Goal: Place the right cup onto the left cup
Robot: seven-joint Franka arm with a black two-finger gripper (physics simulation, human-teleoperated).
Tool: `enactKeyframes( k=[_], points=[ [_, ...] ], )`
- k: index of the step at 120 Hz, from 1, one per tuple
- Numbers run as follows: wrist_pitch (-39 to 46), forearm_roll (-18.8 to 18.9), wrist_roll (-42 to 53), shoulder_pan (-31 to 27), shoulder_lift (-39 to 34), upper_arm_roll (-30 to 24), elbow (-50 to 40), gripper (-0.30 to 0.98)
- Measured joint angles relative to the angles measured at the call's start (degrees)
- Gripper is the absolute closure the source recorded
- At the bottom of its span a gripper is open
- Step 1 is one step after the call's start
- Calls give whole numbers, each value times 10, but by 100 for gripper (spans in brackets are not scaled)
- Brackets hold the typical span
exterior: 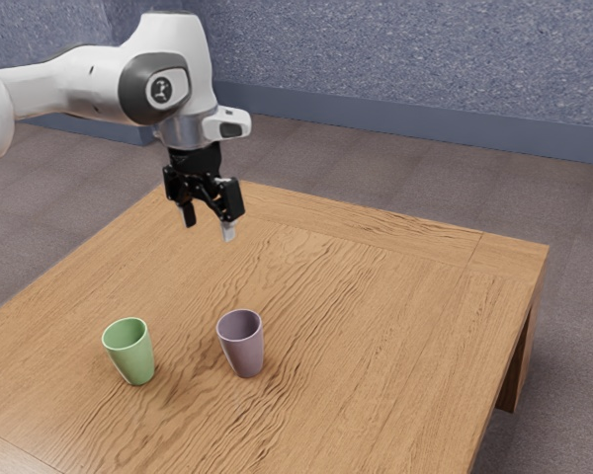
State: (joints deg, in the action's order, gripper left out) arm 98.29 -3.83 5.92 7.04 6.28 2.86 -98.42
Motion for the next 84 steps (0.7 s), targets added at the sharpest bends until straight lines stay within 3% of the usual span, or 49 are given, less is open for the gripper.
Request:
enactKeyframes(
  k=[32,84],
  points=[
    [101,-9,-18,0,6,-17,-103,9],
    [224,-13,-41,6,34,-36,-178,18]
  ],
)
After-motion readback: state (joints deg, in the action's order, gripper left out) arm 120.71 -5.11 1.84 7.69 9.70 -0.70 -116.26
